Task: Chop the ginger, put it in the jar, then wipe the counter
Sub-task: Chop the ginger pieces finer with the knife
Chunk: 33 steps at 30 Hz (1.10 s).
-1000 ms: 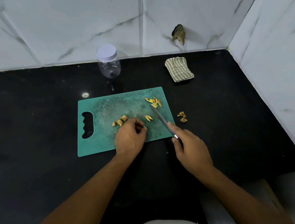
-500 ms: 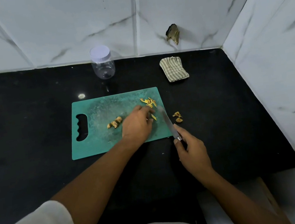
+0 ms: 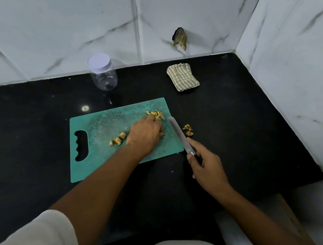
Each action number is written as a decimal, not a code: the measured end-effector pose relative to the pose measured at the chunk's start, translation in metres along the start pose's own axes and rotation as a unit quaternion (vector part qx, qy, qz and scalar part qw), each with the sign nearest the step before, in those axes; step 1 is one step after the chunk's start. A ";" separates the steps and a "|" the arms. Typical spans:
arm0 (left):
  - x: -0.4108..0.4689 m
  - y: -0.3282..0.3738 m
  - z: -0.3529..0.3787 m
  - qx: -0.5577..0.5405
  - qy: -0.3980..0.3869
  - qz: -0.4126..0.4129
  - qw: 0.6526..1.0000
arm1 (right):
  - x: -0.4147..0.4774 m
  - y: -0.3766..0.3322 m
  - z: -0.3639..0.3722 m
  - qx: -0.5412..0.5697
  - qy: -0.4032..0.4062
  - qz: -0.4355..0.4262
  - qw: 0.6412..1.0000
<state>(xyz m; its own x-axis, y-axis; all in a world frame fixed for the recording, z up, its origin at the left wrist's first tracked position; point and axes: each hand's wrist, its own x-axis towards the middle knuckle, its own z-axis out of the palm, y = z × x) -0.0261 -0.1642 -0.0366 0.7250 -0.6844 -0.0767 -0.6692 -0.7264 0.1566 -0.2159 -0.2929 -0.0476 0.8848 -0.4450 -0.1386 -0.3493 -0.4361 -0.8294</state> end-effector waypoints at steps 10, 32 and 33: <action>-0.036 -0.004 0.003 -0.189 0.071 -0.070 0.977 | 0.006 -0.009 0.004 0.008 -0.011 -0.021 1.000; -0.073 -0.027 0.019 -0.169 0.098 -0.102 0.975 | 0.012 -0.006 0.016 -0.030 -0.056 -0.054 0.997; -0.073 -0.027 0.020 -0.163 0.098 -0.105 0.976 | 0.013 -0.006 0.014 -0.035 -0.055 -0.056 0.996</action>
<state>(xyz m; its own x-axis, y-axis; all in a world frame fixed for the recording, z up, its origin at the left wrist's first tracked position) -0.0639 -0.0957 -0.0546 0.8787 -0.4753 0.0436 -0.4390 -0.7688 0.4649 -0.1982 -0.2848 -0.0524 0.9464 -0.3036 -0.1102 -0.2646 -0.5333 -0.8035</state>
